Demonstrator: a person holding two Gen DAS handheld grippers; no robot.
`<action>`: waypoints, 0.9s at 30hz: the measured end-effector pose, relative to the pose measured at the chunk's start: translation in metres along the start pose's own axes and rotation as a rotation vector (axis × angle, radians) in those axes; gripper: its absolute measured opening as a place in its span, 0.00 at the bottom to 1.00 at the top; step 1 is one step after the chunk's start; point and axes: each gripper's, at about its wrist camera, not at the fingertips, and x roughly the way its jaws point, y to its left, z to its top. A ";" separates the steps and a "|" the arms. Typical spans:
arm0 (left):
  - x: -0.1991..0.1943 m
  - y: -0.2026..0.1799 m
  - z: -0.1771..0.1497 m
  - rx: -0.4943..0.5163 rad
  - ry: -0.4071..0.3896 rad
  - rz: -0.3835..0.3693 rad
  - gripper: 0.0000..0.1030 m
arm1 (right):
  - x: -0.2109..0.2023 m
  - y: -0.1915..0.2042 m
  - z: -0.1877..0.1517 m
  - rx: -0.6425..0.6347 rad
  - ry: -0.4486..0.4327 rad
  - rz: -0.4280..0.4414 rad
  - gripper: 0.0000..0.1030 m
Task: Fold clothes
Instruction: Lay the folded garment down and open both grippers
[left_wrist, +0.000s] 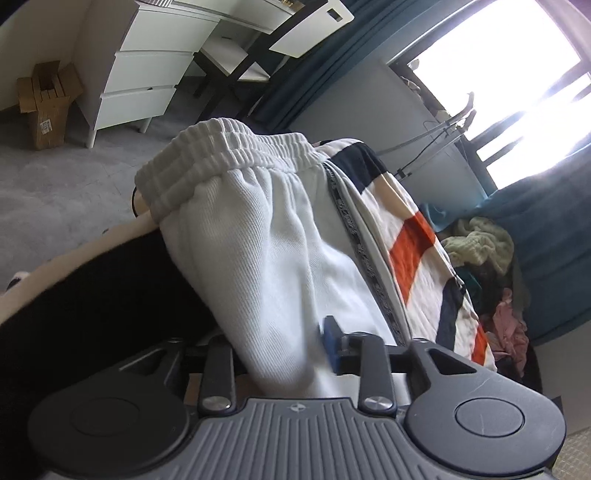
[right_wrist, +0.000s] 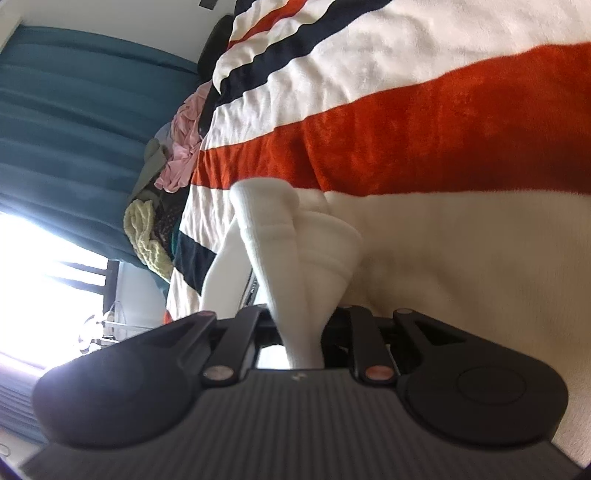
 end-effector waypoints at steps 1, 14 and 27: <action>-0.005 -0.002 -0.005 -0.006 -0.001 0.000 0.56 | 0.000 0.001 0.000 -0.001 -0.001 0.007 0.17; -0.044 -0.094 -0.076 0.350 -0.137 0.014 0.78 | 0.003 0.012 -0.001 -0.007 -0.026 0.099 0.60; 0.054 -0.194 -0.151 0.701 -0.028 -0.029 0.78 | 0.019 -0.002 -0.010 0.120 -0.045 0.031 0.59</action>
